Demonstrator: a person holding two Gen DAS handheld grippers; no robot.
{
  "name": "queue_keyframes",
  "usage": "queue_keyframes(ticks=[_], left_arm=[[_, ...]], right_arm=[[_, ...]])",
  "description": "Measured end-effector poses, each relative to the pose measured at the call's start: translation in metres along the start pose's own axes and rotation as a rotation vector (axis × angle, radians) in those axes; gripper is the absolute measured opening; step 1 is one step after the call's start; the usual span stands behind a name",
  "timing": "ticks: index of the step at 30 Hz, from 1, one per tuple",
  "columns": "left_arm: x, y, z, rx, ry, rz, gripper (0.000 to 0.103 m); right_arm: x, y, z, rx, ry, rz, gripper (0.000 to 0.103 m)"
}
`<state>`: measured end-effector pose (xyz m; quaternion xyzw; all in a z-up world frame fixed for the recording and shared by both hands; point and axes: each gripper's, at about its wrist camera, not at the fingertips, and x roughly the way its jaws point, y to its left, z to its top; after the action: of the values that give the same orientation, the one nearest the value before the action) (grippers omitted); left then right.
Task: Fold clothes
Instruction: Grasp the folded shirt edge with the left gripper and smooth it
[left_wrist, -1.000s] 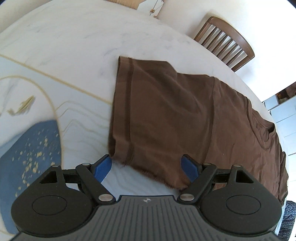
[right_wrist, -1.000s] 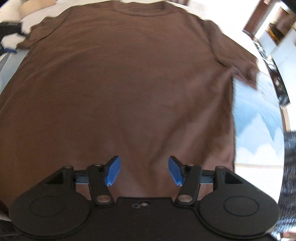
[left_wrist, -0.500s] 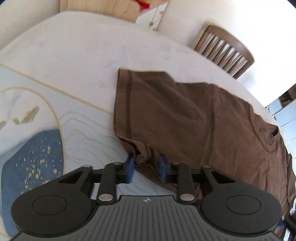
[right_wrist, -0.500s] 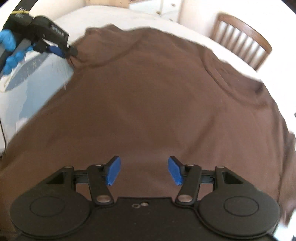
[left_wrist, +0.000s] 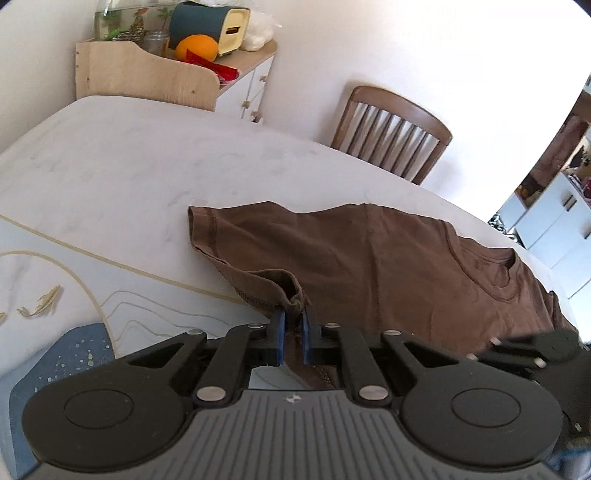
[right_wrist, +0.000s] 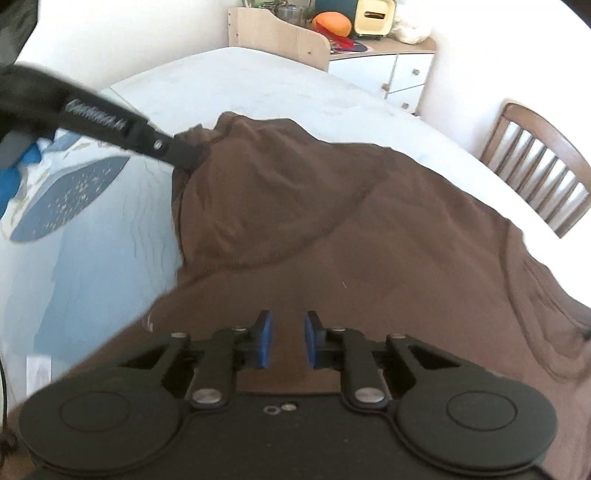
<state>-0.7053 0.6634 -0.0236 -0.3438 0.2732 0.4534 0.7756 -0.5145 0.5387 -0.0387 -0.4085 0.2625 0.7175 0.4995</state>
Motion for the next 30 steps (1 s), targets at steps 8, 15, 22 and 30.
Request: queue_keyframes(ticks=[8, 15, 22, 30], left_arm=[[-0.007, -0.028, 0.007, 0.184, -0.085, -0.068, 0.008], [-0.002, -0.062, 0.020, 0.261, -0.113, -0.153, 0.008], [0.010, -0.022, 0.007, 0.121, 0.085, -0.071, 0.025], [0.040, 0.048, 0.037, 0.033, 0.114, 0.084, 0.074]], right_arm=[[0.015, -0.001, 0.008, 0.016, 0.034, 0.077, 0.103], [0.006, -0.011, -0.004, 0.091, 0.027, 0.114, 0.103], [0.005, -0.015, 0.000, 0.103, 0.009, 0.107, 0.103], [0.012, -0.022, 0.009, 0.099, 0.013, 0.079, 0.103]])
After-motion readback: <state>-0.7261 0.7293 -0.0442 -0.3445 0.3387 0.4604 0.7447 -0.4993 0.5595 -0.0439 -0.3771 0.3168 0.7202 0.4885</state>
